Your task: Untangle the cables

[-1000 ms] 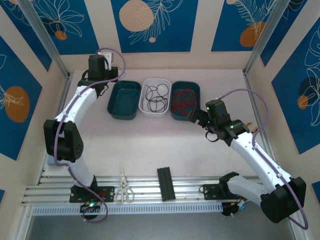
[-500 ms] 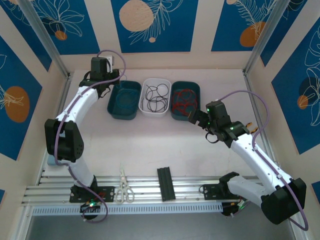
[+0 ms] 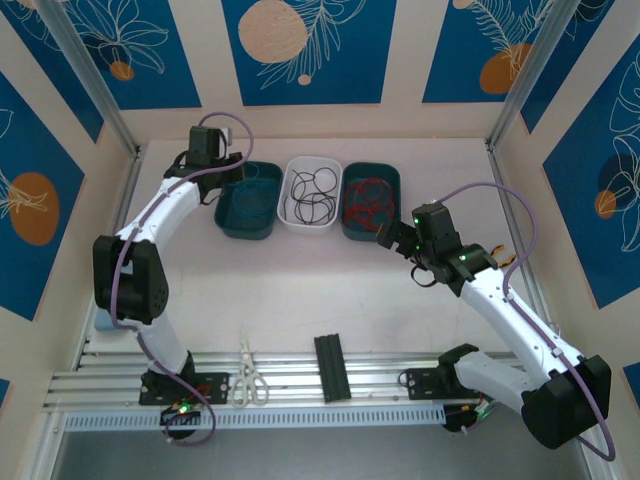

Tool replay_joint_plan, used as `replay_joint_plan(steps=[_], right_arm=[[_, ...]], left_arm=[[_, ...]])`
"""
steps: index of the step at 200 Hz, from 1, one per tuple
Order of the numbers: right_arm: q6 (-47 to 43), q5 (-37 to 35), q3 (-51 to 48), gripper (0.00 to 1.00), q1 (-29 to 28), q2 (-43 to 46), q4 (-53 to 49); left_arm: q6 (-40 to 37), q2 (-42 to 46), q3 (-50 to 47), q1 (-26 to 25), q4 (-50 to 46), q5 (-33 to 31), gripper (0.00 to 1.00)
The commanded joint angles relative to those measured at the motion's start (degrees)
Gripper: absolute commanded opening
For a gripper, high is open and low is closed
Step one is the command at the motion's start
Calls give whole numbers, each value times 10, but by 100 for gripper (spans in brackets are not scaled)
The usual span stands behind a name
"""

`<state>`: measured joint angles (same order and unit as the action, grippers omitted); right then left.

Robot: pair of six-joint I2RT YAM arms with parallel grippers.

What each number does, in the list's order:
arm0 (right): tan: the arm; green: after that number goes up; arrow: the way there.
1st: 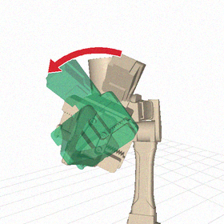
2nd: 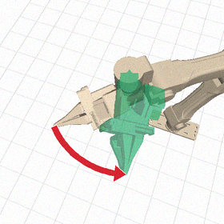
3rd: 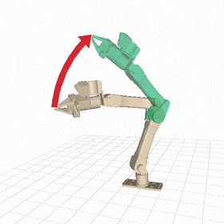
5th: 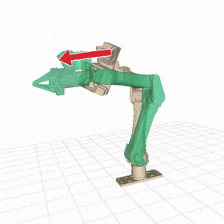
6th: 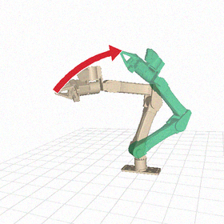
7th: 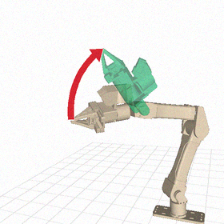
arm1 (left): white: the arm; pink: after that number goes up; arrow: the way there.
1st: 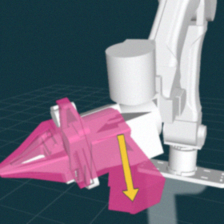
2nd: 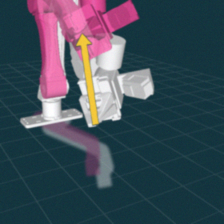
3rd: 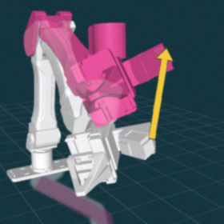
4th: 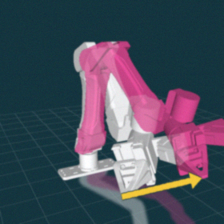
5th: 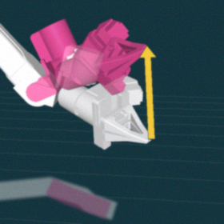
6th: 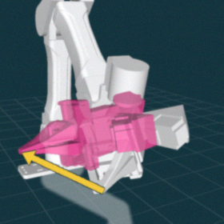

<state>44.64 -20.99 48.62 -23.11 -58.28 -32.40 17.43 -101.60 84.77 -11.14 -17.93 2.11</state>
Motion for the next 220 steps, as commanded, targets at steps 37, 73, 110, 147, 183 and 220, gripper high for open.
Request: replay_joint_plan(steps=[37,73,110,147,183,220], right_arm=[[20,3,-18,99,6,7,10],[16,8,-14,99,6,-3,10],[18,9,-16,99,7,0,12],[18,9,-15,99,7,-1,11],[16,11,-12,99,7,-5,14],[16,13,-7,99,7,-10,12]], left_arm=[[20,-19,-29,-18,-43,36,6],[15,-51,-30,-21,-61,47,10],[13,-91,-14,-22,-65,46,11],[20,-134,18,-22,-65,50,10],[39,-178,53,-23,-56,71,10],[54,-221,106,-25,-57,83,10]])
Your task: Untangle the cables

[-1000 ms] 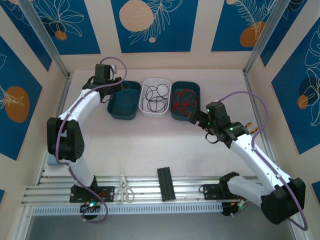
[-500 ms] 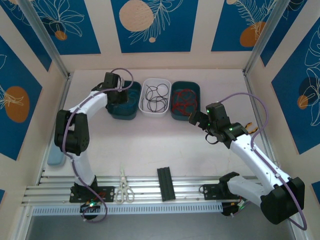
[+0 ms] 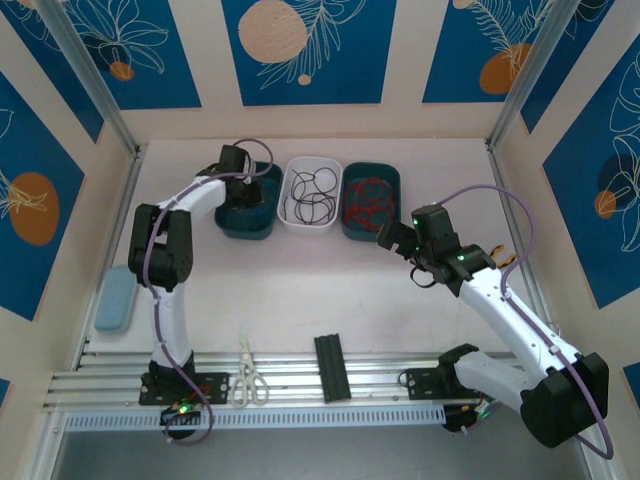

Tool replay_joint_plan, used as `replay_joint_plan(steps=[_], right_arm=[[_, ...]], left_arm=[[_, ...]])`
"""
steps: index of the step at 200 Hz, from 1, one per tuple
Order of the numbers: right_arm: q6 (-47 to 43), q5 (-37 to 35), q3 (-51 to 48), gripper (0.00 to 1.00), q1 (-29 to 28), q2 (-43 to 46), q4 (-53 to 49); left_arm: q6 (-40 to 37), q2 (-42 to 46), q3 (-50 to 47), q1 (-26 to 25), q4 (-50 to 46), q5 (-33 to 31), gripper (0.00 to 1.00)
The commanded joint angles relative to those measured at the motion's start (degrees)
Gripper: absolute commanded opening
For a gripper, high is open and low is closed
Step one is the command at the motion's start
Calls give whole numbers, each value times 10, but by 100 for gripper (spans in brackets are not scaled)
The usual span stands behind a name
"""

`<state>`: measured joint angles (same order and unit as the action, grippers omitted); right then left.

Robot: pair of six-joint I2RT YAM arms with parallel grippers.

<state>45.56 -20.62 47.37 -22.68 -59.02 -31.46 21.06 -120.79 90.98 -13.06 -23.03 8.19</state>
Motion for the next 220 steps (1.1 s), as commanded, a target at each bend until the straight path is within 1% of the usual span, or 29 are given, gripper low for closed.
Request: replay_joint_plan(steps=[1,22,41,53,67,86,100,114,124,174,194,220], right_arm=[[7,10,5,99,2,-3,3],[7,10,5,99,3,-3,3],[8,10,7,99,3,-3,2],[7,8,6,99,3,-2,1],[5,7,7,99,3,-1,-1],[2,4,7,99,3,0,0],[0,2,8,99,3,1,-1],[-2,1,9,99,3,3,-1],[-3,1,10,99,3,4,-1],[-10,-9,9,99,4,19,-1],[-17,-19,5,99,4,27,1],[-25,-44,-7,99,5,37,7]], left_arm=[[18,-31,46,-6,-7,22,10],[19,-51,81,-6,-22,24,11],[17,-56,100,-6,-32,23,19],[16,-49,100,-6,-33,15,25],[9,-37,98,-6,-38,2,35],[-1,-12,88,-6,-41,-17,41],[-9,10,78,-6,-43,-27,50],[-18,30,72,-6,-47,-35,63],[-24,43,69,-6,-52,-41,68],[-52,127,35,-6,-57,-80,88],[-62,170,16,-6,-56,-95,100],[-69,247,-51,-6,-27,-121,100]])
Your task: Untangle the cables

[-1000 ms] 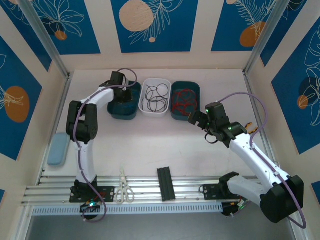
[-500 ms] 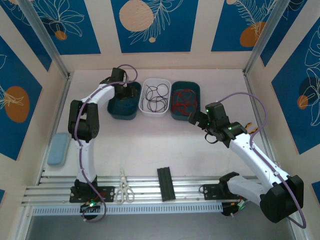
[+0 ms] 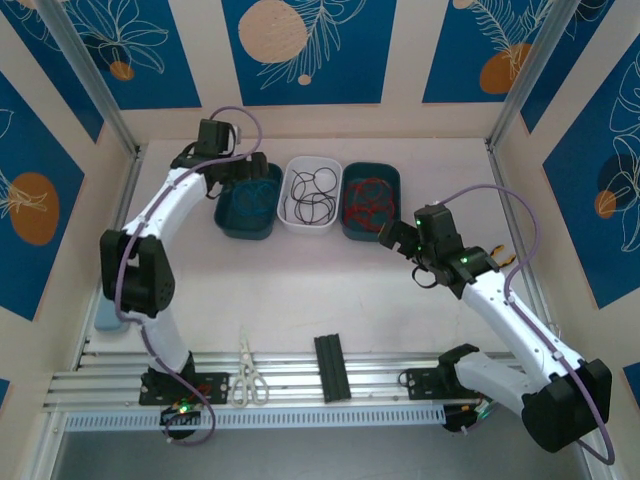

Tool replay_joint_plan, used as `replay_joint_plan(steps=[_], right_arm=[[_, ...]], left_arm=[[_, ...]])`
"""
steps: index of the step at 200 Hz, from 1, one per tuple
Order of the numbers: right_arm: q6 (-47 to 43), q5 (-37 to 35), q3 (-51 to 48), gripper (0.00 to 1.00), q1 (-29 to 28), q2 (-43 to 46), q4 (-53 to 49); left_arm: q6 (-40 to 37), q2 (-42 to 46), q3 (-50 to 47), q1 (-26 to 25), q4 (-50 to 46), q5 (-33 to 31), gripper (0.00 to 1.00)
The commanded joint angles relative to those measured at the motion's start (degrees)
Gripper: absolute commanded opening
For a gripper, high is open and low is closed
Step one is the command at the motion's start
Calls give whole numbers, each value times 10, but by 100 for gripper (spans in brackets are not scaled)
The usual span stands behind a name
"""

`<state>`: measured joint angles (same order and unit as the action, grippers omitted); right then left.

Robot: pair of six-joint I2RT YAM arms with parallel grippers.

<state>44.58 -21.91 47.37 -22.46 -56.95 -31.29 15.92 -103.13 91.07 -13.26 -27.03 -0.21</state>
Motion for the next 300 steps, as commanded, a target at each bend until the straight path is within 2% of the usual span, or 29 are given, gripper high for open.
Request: replay_joint_plan(steps=[1,59,92,154,197,233,264,300], right_arm=[[-15,-33,-7,99,3,16,6],[-37,-71,-34,99,7,18,27],[-82,-84,-75,99,7,36,81],[-149,-100,-146,99,8,71,182],[-211,-113,-170,99,14,69,237],[-251,-111,-189,99,31,65,286],[-292,-86,-197,99,49,55,321],[-329,-77,-190,99,73,19,345]], left_arm=[[-18,74,-55,-4,14,-38,100],[-12,294,-301,-4,116,-132,100],[-19,412,-440,-4,176,-183,100],[-7,553,-631,-3,288,-224,100],[-47,541,-699,1,383,-280,100],[-82,511,-727,25,460,-281,100],[-116,484,-759,58,545,-232,100],[-122,438,-781,117,647,-128,100]])
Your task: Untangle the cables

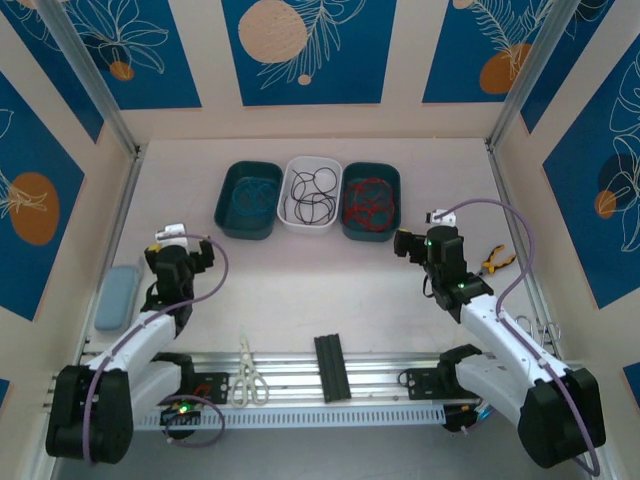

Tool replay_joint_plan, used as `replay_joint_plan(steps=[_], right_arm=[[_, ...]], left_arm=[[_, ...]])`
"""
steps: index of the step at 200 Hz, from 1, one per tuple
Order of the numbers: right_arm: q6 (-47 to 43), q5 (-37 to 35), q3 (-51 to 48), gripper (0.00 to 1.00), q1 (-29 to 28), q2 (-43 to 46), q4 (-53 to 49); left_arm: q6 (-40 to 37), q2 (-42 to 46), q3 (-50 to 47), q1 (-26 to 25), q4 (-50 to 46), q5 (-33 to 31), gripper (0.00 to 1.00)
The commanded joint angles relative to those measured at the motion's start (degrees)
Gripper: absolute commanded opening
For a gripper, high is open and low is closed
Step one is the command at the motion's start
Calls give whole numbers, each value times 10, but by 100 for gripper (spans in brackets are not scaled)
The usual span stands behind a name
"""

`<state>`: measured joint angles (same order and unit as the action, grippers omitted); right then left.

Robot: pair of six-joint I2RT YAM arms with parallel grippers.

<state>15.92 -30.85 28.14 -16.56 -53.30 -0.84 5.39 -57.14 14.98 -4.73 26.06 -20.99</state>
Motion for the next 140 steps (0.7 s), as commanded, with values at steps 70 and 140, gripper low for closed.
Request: replay_joint_plan(steps=[70,140], right_arm=[[-77,71,-24,99,53,-52,156],[-111,104,-53,99,65,-59,236]], left_arm=[[13,-163,-51,86,344,227,100],[-14,-265,-54,92,459,313,100]])
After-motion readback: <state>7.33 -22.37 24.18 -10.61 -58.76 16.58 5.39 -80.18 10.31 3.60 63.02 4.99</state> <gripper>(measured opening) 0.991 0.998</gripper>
